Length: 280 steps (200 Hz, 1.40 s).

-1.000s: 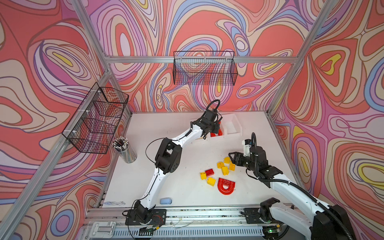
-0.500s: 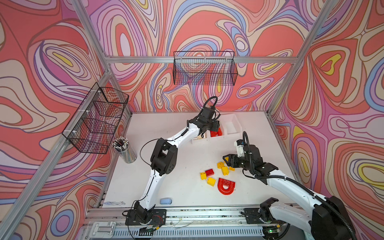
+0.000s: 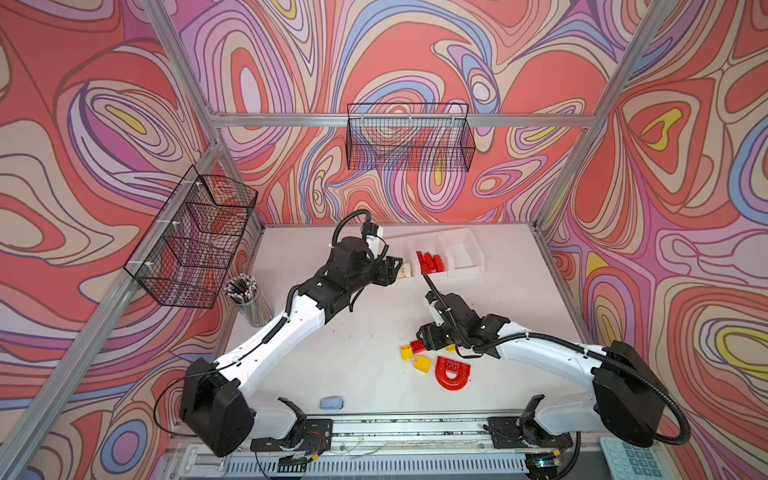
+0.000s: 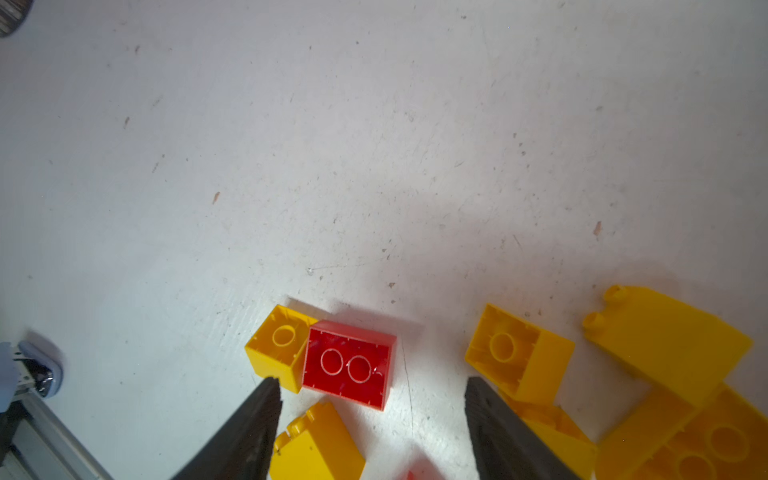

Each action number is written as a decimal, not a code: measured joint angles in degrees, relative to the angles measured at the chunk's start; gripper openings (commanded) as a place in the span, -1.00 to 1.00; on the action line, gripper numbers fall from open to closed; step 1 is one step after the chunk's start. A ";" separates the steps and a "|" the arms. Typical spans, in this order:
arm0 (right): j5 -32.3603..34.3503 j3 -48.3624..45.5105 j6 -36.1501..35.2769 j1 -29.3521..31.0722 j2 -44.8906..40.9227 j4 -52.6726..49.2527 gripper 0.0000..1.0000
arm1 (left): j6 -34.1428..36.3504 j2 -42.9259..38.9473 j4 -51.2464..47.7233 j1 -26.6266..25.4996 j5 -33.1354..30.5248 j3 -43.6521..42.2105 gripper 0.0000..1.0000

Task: Sort the legos into containers by color
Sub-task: 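Withdraw the left gripper while the right gripper grasps a red 2x2 brick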

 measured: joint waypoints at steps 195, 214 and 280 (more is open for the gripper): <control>8.87 6.58 1.42 7.58 13.51 -3.23 0.56 | -3.72 -21.64 -5.40 0.00 -3.08 -22.56 0.29; 9.57 7.43 1.42 7.61 13.38 -4.26 0.56 | -3.72 -21.64 -5.44 0.00 -3.08 -22.80 0.29; 10.12 9.40 1.44 8.02 11.37 -5.29 0.53 | -3.72 -21.64 -5.42 0.00 -3.10 -22.80 0.29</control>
